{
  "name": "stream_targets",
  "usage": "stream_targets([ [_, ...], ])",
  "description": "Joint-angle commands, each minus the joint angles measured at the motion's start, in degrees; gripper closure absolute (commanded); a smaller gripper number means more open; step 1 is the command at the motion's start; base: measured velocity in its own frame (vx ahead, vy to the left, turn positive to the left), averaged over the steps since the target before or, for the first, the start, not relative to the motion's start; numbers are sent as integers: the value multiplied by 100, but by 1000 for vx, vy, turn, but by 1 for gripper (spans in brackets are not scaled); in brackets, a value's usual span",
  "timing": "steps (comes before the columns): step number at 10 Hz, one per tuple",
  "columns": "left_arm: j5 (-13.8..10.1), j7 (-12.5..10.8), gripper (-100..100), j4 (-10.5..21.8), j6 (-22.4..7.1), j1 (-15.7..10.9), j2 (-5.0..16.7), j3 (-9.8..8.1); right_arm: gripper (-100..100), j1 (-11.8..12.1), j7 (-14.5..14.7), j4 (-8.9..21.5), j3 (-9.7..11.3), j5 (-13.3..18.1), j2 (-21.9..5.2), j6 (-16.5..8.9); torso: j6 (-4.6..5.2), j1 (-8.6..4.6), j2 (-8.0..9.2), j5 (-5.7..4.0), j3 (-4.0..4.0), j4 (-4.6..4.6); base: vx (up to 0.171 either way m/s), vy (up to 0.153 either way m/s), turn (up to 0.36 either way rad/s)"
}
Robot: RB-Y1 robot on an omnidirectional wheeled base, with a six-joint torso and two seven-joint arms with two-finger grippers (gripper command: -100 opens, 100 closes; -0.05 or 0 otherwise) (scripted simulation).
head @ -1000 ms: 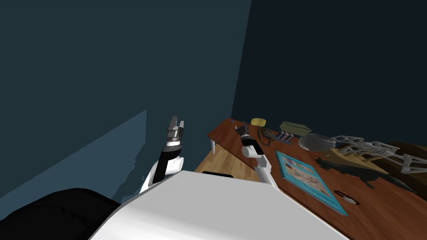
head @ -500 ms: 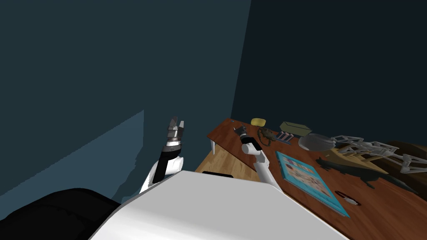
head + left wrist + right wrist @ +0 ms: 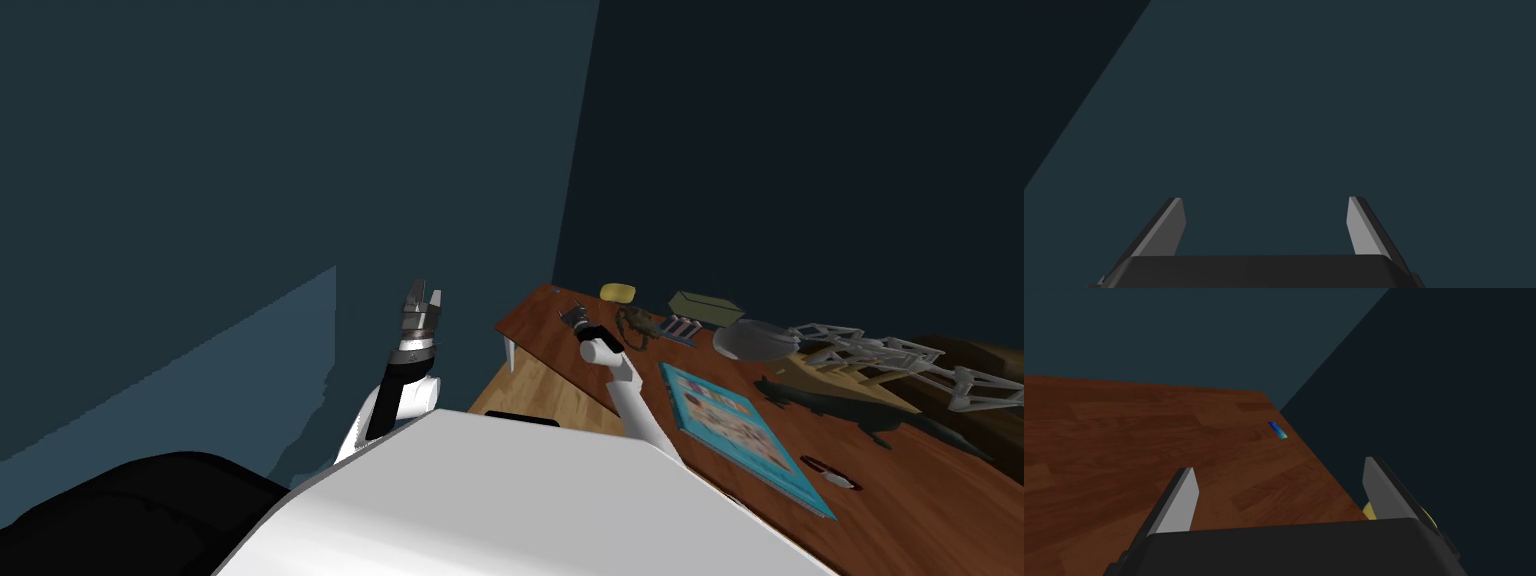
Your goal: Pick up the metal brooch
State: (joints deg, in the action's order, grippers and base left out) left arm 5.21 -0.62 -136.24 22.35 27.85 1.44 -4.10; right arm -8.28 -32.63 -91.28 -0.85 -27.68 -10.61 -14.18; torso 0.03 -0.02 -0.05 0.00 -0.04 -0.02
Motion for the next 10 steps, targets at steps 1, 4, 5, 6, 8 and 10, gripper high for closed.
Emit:
stream_targets([
  [1, 0, 0, 0, 0, 0, 0, 0, 0, -100, -149, -214, 286, -47, -86, -53, -286, 0, 0, 0, 0, 0, 0, 19, -5, -43],
  [4, 0, 0, 0, 0, 0, 0, 0, 0, -100, -284, -398, 658, -117, -144, -105, -647, 0, -1, -1, 0, -1, 0, 16, -4, -35],
  [5, 0, 0, 0, 0, 0, 0, 0, 0, -100, -411, -578, 890, -190, -191, -160, -839, 0, -1, 0, -1, 0, 0, 18, -8, -58],
  [6, 0, 0, 0, 0, 0, 0, 0, 0, -100, -411, -578, 930, -190, -191, -160, -952, 0, -3, -2, -1, -1, 0, 16, -6, -27],
  [8, 0, 0, 0, 0, 0, 0, 0, 0, -100, -531, -753, 1199, -266, -228, -218, -1251, 1, -4, 0, -1, 0, 0, 12, -11, -48],
  [10, 0, 0, 0, 0, 0, 0, 0, 0, -100, -641, -922, 1465, -343, -256, -277, -1533, 1, -8, 1, -2, 1, 0, 11, -16, -47],
])
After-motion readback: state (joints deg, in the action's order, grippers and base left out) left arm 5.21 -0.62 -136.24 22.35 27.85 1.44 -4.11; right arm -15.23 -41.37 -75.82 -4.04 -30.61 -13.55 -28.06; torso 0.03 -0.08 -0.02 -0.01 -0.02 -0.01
